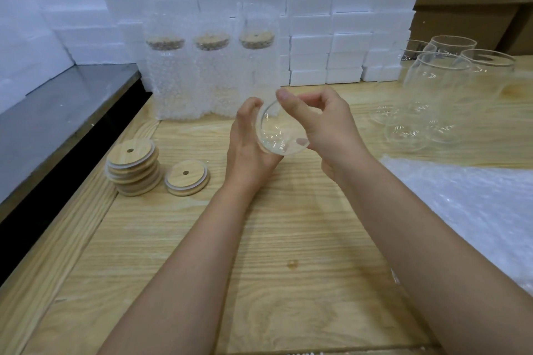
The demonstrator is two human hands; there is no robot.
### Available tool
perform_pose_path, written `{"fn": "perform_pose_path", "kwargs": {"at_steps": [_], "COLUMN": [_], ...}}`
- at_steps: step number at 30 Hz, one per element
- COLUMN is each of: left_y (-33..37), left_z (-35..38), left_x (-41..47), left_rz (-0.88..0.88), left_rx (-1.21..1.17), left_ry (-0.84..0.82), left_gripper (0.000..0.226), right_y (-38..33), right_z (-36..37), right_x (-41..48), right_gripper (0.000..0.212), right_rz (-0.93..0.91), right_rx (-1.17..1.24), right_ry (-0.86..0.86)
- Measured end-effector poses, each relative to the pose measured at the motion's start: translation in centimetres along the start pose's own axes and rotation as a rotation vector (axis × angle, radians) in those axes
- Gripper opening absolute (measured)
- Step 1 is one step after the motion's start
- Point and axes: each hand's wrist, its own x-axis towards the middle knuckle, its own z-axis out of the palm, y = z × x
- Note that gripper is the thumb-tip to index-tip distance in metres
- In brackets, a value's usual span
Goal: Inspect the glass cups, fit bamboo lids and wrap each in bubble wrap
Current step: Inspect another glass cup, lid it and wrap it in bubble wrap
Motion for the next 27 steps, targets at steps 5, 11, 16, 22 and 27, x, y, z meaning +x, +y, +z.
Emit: {"fn": "perform_pose_path", "kwargs": {"at_steps": [5,11,16,22,27], "left_y": [-0.4,-0.2,-0.6,-0.3,-0.2], "left_z": [0.0,-0.2,-0.2,-0.2,-0.1], "left_x": [-0.1,-0.2,0.0,0.2,0.2], "left_rz": [-0.044,-0.078,-0.054,-0.066,-0.085], "left_rx": [0.025,0.001,-0.008,-0.054,-0.103], "left_ry": [0.036,0.073,0.089,0.077,0.054], "left_gripper": [0.082,0.081,0.086,0.089,0.084], "right_y": [0.4,0.3,-0.4,-0.3,0.3], "right_z": [0.8,0.0,-1.6,-4.0,-4.7], "right_x": [-0.5,-0.5,0.0,1.2,1.5], "right_gripper": [0.067,0.082,0.078,0.078,0.085], "right_rz": [-0.046,-0.166,-0.189,-0.151,-0.230], "right_rx": [-0.129,-0.381,-0.432,-0.307,-0.389], "right_ry": [0.003,-0.199,-0.370,-0.494,-0.563]}}
